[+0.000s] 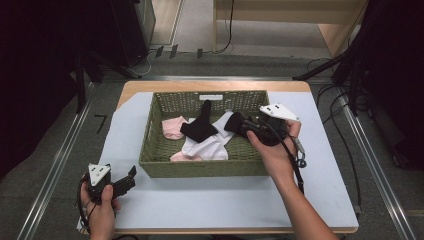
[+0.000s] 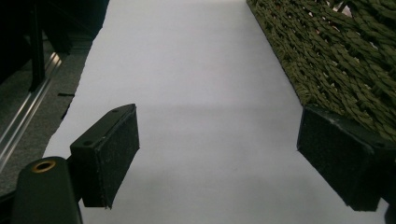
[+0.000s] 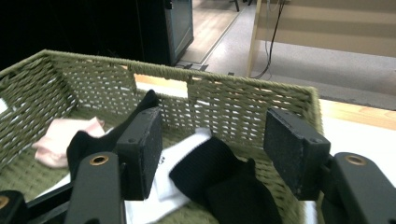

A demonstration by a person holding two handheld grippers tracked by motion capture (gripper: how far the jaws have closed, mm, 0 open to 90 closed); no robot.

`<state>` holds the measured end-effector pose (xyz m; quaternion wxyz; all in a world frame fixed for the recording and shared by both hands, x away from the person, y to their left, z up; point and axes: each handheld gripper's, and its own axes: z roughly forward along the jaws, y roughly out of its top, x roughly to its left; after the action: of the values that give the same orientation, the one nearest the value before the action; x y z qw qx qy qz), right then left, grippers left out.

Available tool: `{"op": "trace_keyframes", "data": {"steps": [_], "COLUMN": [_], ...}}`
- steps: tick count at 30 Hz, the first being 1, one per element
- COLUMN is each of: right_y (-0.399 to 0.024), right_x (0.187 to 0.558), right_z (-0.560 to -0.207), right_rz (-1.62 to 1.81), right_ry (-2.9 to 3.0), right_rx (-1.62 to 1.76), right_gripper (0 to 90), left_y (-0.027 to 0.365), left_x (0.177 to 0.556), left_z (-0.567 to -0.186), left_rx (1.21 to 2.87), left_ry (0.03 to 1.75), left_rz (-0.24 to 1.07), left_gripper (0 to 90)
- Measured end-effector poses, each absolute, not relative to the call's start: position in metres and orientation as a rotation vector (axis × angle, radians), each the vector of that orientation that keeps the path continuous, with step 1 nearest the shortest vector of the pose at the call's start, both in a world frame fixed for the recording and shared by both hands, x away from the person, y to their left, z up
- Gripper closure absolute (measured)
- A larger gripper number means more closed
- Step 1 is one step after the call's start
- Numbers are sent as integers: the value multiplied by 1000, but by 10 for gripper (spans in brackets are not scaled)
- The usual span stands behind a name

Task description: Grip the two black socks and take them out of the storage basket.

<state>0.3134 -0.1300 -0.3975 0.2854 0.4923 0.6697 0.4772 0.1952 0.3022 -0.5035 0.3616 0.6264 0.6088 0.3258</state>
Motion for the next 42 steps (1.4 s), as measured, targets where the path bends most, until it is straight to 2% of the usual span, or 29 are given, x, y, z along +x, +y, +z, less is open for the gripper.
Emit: {"op": "trace_keyframes", "data": {"steps": [5, 13, 21, 32, 35, 38, 39, 40, 42], "right_y": [-118, -102, -103, -95, -96, -98, -98, -98, -97], "right_x": [327, 362, 380, 399, 401, 402, 402, 401, 400], "right_z": [-404, -431, -445, -468, -475, -480, -480, -481, -480], "right_rz": [1257, 1143, 1111, 951, 884, 812, 812, 777, 782], "right_ry": [1807, 1911, 1984, 2116, 2172, 2221, 2221, 2251, 2269], "right_rx": [1329, 1428, 1572, 1643, 1625, 1616, 1616, 1608, 1606], "right_gripper": [386, 476, 476, 427, 470, 558, 558, 633, 714], "left_y": [302, 302, 302, 303, 303, 303, 303, 303, 303], "left_x": [195, 195, 196, 196, 196, 196, 196, 196, 196], "left_z": [-503, -504, -503, -503, -504, -503, -503, -503, -504], "left_rx": [1615, 1614, 1622, 1626, 1626, 1625, 1625, 1626, 1624], "left_ry": [1568, 1565, 1569, 1566, 1565, 1564, 1564, 1562, 1562], "left_rz": [838, 830, 828, 824, 823, 818, 818, 814, 811], "left_gripper": [140, 140, 140, 140, 141, 140, 140, 141, 141]}}
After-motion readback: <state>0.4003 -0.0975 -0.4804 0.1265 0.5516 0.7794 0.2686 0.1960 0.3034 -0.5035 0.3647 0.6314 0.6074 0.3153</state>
